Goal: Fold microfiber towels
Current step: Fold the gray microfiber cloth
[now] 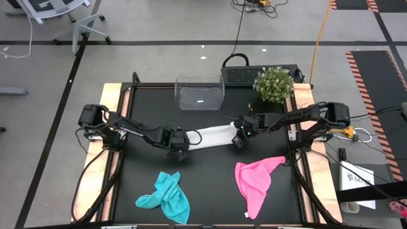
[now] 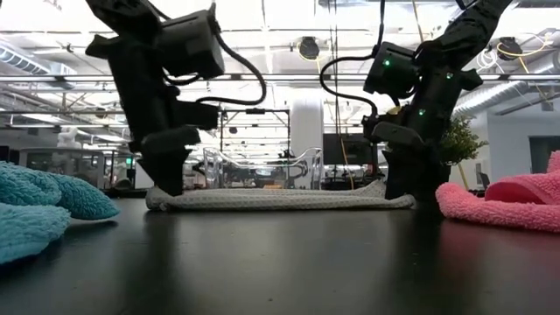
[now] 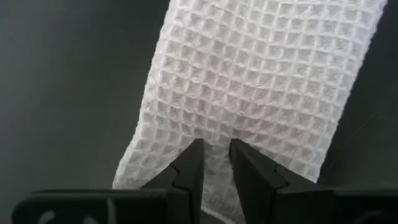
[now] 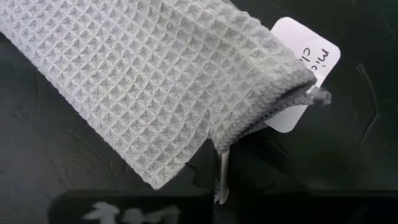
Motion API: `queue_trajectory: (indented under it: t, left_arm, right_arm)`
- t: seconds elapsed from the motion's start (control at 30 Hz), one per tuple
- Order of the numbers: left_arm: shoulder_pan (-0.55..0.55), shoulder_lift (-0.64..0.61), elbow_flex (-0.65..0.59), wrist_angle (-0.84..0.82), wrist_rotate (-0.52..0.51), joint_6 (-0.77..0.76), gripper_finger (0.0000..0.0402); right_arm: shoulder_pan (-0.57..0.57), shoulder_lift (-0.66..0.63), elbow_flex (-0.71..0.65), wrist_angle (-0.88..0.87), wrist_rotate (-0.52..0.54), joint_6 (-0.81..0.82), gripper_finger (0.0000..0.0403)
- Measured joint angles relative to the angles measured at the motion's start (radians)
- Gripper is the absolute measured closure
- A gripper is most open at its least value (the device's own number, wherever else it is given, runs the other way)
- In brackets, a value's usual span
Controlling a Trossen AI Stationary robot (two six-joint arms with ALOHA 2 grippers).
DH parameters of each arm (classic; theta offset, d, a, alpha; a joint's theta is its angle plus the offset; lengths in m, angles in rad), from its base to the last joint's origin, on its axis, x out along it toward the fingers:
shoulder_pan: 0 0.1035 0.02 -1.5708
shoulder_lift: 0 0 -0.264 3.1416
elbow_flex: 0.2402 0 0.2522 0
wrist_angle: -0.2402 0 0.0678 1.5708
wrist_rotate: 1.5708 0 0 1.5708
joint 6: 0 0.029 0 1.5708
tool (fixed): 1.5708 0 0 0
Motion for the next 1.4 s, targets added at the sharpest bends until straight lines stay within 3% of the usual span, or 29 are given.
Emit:
queue_trajectory:
  t: [0.37,0.77,1.03,1.4]
  left_arm:
    - [-0.002,0.052,0.002,0.035,-0.036,-0.003,0.0316]
    - [0.004,0.042,-0.003,0.053,-0.029,0.007,0.0316]
    - [0.005,0.039,0.018,0.092,-0.041,0.005,0.0316]
    - [0.007,-0.041,0.133,-0.081,-0.116,0.069,0.0316]
  right_arm:
    - [-0.002,-0.016,0.000,-0.017,0.001,0.018,0.0394]
    - [-0.004,-0.233,-0.002,-0.238,0.040,0.038,0.0397]
    - [-0.006,-0.299,-0.002,-0.262,0.083,0.055,0.0397]
    - [-0.006,-0.283,-0.002,-0.312,0.088,0.064,0.0397]
